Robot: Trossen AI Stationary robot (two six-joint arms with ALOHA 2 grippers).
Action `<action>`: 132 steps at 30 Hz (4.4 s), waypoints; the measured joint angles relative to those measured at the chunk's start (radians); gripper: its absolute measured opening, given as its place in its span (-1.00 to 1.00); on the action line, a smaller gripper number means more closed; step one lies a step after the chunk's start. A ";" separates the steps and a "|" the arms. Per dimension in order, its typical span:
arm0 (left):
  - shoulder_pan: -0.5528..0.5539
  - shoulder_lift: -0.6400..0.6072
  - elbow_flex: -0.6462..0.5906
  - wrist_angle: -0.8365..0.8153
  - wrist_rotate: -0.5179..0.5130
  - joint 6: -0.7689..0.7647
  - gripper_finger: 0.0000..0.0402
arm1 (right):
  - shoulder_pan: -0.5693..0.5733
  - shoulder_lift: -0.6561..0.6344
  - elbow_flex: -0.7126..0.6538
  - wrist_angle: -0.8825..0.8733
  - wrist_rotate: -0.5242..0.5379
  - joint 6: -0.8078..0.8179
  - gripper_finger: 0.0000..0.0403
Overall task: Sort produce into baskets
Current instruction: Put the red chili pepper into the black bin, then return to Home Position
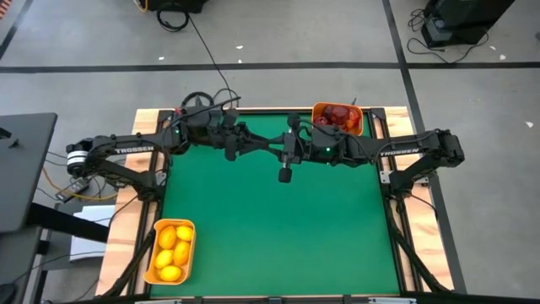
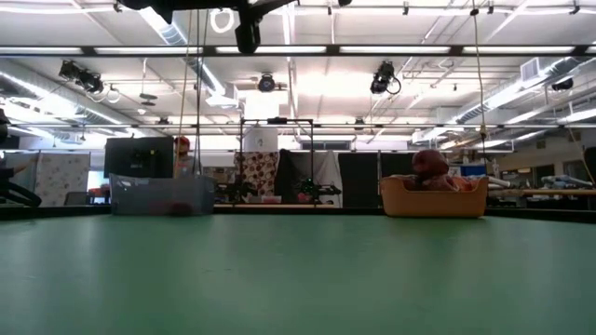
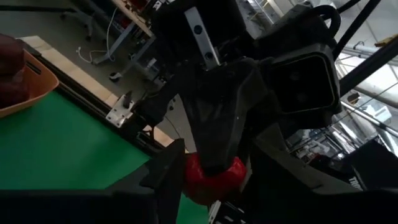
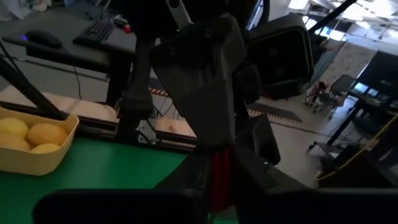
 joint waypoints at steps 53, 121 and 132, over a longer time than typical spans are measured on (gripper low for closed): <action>0.657 -0.255 -0.380 -0.519 -0.492 0.424 0.33 | 0.088 -0.010 -0.303 -0.241 -0.138 0.763 -0.02; 0.237 -1.036 -0.758 -0.314 0.099 0.430 -0.99 | -0.001 -1.229 -1.152 0.122 -0.226 0.599 -0.97; 0.116 -1.036 -0.957 0.060 -0.085 0.350 -0.99 | -0.063 -1.233 -1.152 -0.008 -0.320 0.653 -0.96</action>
